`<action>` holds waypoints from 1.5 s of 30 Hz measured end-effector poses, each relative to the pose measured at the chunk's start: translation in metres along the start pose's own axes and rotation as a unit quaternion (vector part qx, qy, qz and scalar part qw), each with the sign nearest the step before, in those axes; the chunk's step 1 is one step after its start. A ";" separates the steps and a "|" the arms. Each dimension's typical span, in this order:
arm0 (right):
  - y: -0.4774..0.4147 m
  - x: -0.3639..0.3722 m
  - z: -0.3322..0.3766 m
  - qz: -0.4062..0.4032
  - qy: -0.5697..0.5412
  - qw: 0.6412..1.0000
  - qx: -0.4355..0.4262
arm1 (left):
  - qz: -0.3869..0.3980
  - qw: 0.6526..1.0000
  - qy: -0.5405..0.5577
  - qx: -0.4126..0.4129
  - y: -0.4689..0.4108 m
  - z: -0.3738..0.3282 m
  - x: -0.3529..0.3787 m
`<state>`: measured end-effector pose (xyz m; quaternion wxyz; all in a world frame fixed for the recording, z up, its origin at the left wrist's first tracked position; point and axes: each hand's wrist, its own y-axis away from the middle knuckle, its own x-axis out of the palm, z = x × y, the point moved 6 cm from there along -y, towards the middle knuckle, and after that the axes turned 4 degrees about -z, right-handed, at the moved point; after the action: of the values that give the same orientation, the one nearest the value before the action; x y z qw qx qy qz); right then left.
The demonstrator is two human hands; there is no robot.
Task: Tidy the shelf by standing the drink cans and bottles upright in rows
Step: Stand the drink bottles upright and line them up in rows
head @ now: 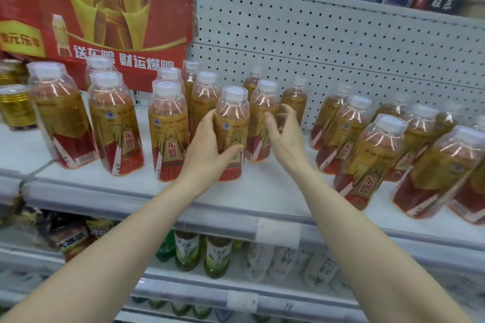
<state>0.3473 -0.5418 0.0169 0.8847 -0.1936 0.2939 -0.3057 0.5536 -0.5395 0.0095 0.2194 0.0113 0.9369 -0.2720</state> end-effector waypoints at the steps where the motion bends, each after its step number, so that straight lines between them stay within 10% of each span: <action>1: 0.005 0.008 0.001 0.027 0.009 1.000 -0.001 | -0.002 1.000 0.000 0.002 0.000 0.000 0.000; 34: 0.044 -0.041 0.019 -0.093 0.213 0.964 0.131 | 0.014 0.999 0.027 -0.013 -0.005 0.009 0.005; 42: 0.059 -0.121 0.083 -0.201 0.355 0.895 -0.183 | 0.009 0.998 0.053 -0.018 0.005 -0.007 0.004; 45: 0.055 -0.160 0.078 -0.222 0.430 0.860 -0.163 | 0.016 0.997 0.070 0.003 0.019 -0.029 0.014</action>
<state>0.3183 -0.3842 0.1113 0.5345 -0.2447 0.6401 -0.4947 0.5318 -0.5098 0.0155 0.1579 0.0461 0.9488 -0.2695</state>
